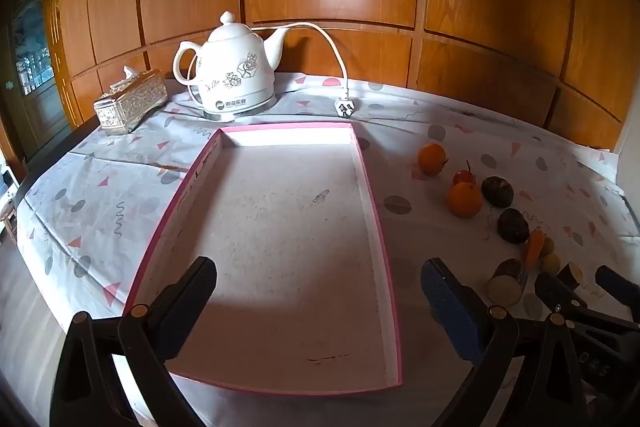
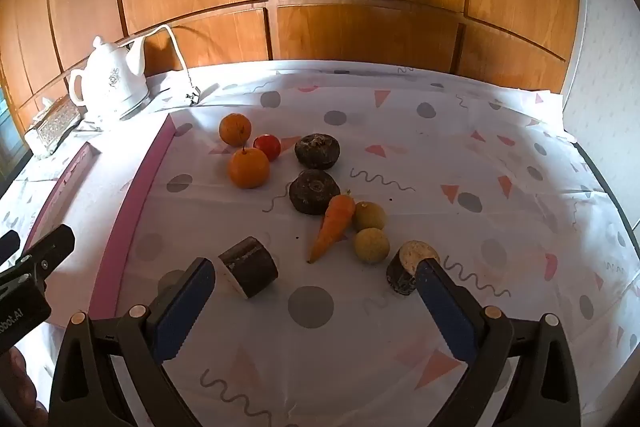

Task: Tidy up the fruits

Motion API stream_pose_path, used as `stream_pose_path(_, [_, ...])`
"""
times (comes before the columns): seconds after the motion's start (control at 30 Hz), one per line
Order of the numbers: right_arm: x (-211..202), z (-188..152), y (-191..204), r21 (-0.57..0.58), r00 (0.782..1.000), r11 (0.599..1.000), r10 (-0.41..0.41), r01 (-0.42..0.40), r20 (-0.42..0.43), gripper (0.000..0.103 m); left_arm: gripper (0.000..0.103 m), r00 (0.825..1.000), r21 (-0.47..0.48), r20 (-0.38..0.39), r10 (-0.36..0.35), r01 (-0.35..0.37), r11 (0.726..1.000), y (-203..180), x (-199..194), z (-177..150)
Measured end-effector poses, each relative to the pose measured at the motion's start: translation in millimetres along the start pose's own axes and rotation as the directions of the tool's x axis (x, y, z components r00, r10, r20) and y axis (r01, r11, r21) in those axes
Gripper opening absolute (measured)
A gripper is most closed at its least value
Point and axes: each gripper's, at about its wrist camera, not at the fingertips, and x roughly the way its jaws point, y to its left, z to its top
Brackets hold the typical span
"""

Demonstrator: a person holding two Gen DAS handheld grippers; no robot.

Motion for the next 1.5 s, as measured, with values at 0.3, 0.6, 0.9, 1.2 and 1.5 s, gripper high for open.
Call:
stream_pose_path(0.3, [-6, 1, 6, -0.023, 1.000, 1.000, 0.005, -0.004, 0.015, 0.102, 0.103, 1.000, -0.005, -0.008, -0.006, 0.006, 1.000, 3, 3, 0])
stream_pose_path(0.6, [-13, 3, 13, -0.039, 0.999, 0.999, -0.018, 0.020, 0.032, 0.102, 0.103, 1.000, -0.024, -0.002, -0.026, 0.026, 0.999, 1, -3, 1])
stream_pose_path(0.9, [-15, 1, 18, -0.068, 0.999, 0.998, -0.010, 0.013, 0.052, 0.102, 0.103, 0.999, -0.007, 0.012, -0.034, 0.034, 0.999, -4, -7, 2])
stream_pose_path(1.2, [-15, 0, 19, -0.070, 0.998, 0.997, -0.009, 0.013, 0.056, 0.102, 0.103, 0.999, -0.012, 0.005, -0.042, 0.043, 0.999, -4, -5, 1])
stream_pose_path(1.5, [-15, 0, 19, -0.069, 0.999, 0.998, -0.008, 0.011, 0.054, 0.102, 0.103, 0.999, -0.016, 0.002, -0.048, 0.048, 0.999, -6, -6, 0])
